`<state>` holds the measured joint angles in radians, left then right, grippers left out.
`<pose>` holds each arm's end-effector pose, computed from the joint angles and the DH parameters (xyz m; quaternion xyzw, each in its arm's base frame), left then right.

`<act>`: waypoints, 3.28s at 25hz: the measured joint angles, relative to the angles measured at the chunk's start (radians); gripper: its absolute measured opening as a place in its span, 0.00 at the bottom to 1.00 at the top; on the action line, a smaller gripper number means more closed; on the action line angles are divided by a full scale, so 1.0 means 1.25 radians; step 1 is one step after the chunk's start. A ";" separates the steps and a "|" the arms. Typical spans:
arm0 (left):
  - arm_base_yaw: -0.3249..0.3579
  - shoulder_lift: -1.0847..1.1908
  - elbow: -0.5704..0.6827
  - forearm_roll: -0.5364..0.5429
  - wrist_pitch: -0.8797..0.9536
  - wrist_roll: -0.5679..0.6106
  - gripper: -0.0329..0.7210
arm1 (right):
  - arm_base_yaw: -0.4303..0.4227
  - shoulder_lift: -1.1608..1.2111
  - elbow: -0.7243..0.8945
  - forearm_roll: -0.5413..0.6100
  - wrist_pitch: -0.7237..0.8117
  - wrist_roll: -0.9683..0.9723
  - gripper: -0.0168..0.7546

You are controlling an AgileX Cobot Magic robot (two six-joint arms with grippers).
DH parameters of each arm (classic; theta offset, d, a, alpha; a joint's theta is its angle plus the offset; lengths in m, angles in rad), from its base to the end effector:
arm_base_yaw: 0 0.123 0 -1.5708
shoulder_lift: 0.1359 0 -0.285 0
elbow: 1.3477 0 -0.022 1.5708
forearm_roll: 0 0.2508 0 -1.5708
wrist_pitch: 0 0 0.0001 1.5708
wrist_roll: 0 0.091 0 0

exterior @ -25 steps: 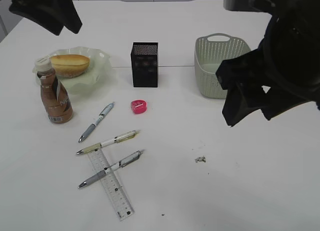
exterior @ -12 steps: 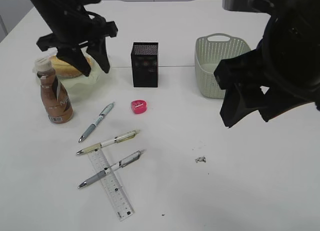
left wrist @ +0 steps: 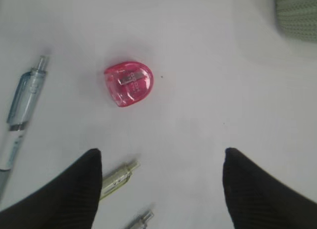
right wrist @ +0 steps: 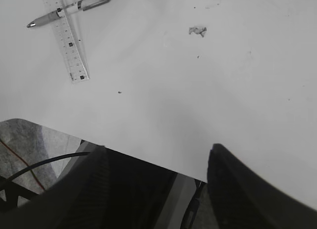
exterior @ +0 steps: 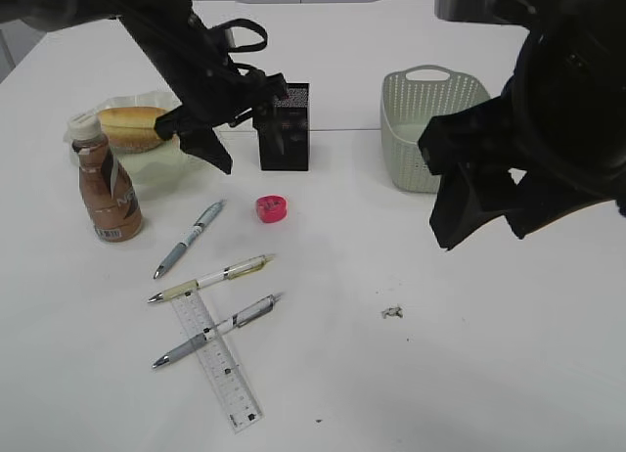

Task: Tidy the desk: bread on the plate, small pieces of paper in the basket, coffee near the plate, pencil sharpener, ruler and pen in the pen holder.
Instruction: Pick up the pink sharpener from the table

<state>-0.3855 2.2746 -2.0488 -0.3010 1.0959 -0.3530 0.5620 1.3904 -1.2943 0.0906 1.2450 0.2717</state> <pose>0.4488 -0.2080 0.2181 -0.0294 0.9754 -0.1930 0.1027 0.2214 0.1487 0.3413 -0.1352 0.9772 0.1046 0.1260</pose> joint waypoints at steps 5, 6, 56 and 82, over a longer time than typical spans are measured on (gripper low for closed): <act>-0.005 0.049 -0.002 0.000 -0.060 -0.062 0.79 | 0.000 0.000 0.000 0.001 0.000 -0.006 0.62; -0.007 0.056 -0.002 0.000 -0.072 -0.078 0.79 | 0.000 0.000 0.000 0.001 0.000 -0.009 0.62; -0.011 0.195 -0.034 0.010 -0.218 -0.094 0.79 | 0.000 0.000 0.000 0.001 0.000 -0.064 0.62; -0.011 0.213 -0.096 0.036 -0.133 0.050 0.79 | 0.000 0.000 0.000 0.001 0.000 -0.072 0.62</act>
<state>-0.3995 2.5409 -2.1689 -0.2562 0.9292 -0.2901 0.5620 1.3904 -1.2939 0.0925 1.2450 0.1820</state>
